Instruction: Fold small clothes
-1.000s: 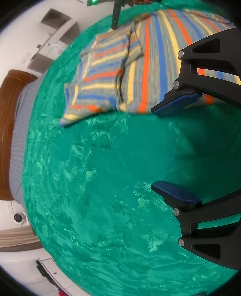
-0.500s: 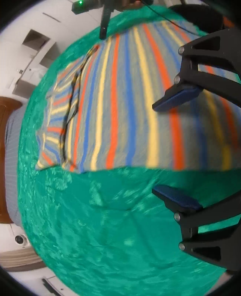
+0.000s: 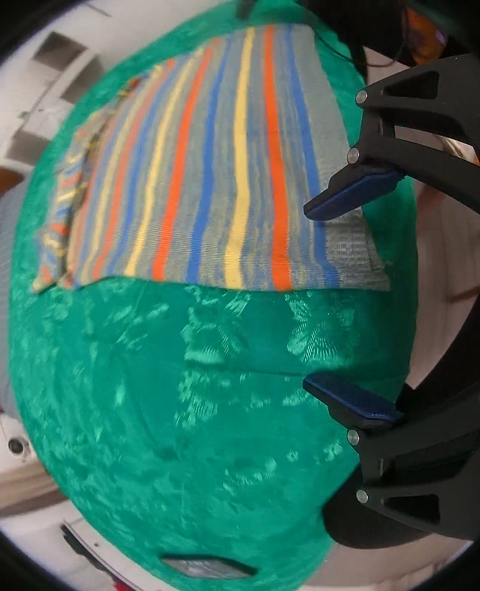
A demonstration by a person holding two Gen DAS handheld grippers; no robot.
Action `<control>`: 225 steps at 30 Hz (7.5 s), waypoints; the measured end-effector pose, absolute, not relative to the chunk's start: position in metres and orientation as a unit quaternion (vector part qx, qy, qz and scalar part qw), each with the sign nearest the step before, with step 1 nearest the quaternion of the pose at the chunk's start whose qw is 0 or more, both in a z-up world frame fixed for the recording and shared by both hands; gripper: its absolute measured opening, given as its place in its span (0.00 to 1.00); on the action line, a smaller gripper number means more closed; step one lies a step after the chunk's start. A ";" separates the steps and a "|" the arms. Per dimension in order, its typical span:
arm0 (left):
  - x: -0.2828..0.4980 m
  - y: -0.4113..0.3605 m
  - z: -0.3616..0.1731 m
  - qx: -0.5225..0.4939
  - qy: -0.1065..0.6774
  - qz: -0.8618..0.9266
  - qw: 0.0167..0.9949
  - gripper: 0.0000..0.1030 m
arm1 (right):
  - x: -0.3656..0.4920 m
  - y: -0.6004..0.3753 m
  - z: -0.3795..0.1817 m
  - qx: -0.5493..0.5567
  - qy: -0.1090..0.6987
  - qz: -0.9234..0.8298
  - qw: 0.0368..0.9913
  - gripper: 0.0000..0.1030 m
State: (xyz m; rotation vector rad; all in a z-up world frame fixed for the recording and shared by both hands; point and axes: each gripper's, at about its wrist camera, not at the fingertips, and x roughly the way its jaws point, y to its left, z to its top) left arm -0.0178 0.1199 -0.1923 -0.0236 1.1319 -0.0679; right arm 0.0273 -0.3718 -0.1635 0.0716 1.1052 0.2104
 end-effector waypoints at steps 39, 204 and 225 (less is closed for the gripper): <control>-0.006 0.121 -0.216 -0.063 0.567 -0.114 0.814 0.58 | -0.030 -0.359 -0.188 0.147 0.533 0.149 0.819 0.71; 0.122 0.088 -0.232 -0.003 0.376 0.000 0.926 0.99 | 0.074 -0.383 -0.228 0.040 0.351 0.031 0.935 0.83; 0.120 0.087 -0.232 -0.005 0.373 0.001 0.928 0.99 | 0.074 -0.383 -0.228 0.040 0.350 0.031 0.935 0.83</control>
